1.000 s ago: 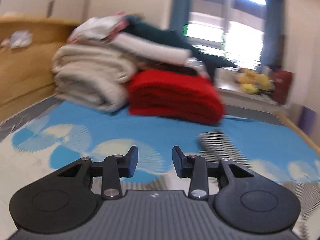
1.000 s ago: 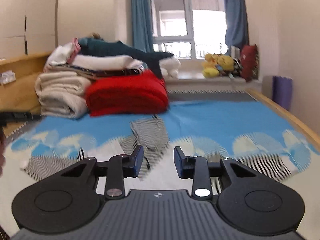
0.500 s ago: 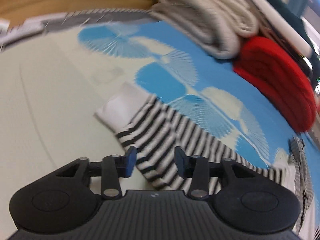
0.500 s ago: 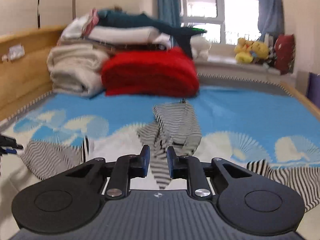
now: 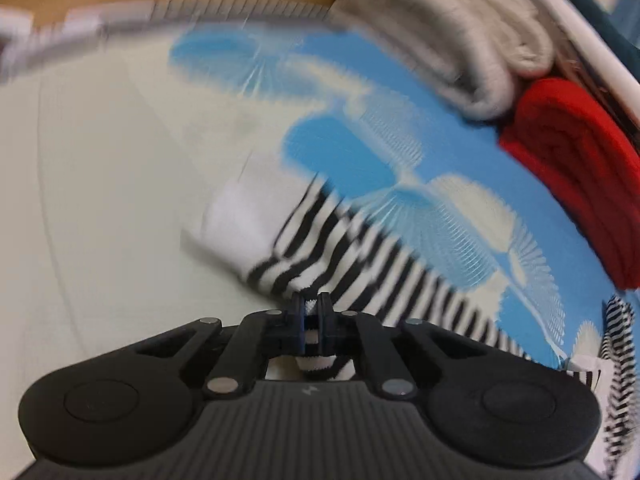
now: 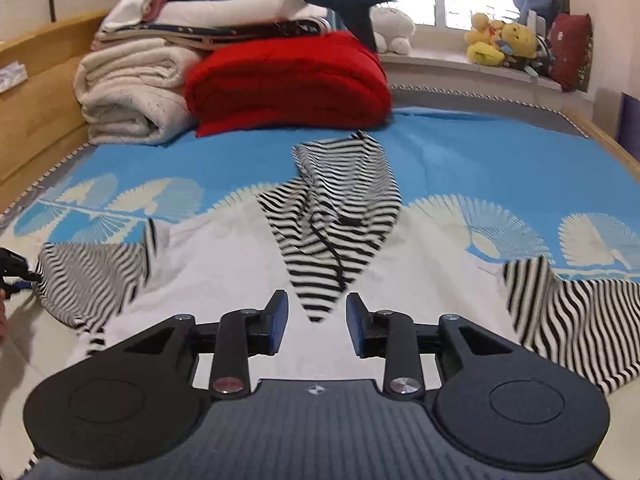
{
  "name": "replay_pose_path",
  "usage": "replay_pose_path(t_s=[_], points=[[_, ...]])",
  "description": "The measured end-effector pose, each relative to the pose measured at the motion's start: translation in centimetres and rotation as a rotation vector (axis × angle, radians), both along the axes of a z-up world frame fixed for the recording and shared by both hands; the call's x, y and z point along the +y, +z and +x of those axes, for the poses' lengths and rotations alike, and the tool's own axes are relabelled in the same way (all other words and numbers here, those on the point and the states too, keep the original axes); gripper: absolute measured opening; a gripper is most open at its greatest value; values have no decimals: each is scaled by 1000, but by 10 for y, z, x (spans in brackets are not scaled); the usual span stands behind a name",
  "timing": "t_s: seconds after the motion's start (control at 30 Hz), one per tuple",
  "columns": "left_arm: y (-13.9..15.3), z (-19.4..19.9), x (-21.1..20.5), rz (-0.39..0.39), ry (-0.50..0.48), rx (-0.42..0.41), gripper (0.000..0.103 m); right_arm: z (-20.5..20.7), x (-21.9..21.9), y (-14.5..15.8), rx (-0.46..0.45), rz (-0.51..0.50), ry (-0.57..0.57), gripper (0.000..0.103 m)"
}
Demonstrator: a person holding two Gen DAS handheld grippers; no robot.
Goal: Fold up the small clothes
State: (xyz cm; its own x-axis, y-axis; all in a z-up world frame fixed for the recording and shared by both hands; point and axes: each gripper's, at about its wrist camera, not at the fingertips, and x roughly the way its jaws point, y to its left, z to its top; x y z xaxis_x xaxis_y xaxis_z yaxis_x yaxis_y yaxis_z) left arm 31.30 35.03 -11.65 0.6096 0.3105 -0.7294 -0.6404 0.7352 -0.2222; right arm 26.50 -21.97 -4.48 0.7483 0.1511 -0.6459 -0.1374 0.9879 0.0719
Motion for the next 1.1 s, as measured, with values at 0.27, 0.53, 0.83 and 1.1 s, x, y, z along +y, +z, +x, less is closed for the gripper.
replay_pose_path(t_s=[0.27,0.53,0.83,1.1], points=[[121,-11,-186,67,-475,-330,5,4,-42,-1,45,33,-162,25],[136,-48,-356,-110,-996,-195,34,13,-95,-5,92,160,-313,25],[127,-26,-276,-7,-568,-70,44,30,-136,-34,206,335,-423,26],[80,26,-258,74,-582,71,44,37,-130,-70,297,474,-439,56]])
